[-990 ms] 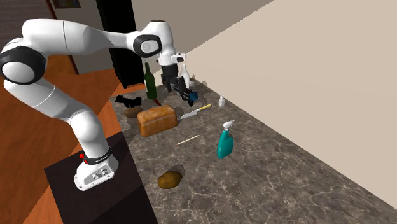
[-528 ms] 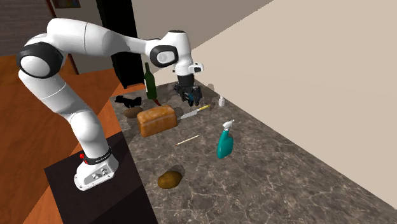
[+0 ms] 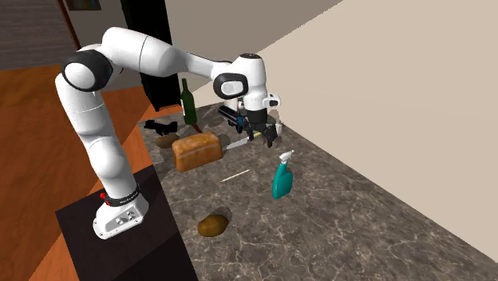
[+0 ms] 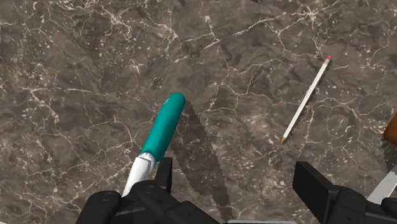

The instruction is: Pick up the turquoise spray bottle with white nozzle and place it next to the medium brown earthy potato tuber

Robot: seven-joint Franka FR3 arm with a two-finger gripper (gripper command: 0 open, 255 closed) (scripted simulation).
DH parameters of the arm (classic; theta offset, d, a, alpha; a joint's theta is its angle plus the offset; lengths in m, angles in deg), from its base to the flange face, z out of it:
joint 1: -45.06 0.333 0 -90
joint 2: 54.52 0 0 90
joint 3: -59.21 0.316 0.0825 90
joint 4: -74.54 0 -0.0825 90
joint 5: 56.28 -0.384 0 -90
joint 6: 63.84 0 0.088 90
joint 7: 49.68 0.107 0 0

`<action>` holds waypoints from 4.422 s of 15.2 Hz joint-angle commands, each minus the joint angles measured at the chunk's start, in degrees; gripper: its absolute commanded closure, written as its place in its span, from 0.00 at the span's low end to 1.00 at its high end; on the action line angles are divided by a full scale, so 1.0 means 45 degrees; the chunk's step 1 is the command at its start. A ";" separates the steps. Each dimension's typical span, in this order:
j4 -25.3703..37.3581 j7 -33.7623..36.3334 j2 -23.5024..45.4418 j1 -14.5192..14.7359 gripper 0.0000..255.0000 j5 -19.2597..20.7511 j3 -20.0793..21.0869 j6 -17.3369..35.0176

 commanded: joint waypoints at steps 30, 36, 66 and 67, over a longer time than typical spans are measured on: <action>0.2567 -0.2704 0.4281 -0.1559 1.00 -0.2840 -0.0144 0.0901; 0.3078 -0.2559 0.4003 -0.1513 1.00 -0.2618 -0.0240 0.0158; 0.3894 0.0186 0.0732 0.0251 1.00 -0.0317 0.0043 -0.3356; 0.3601 0.0558 0.0367 0.0455 1.00 -0.0074 0.0184 -0.3378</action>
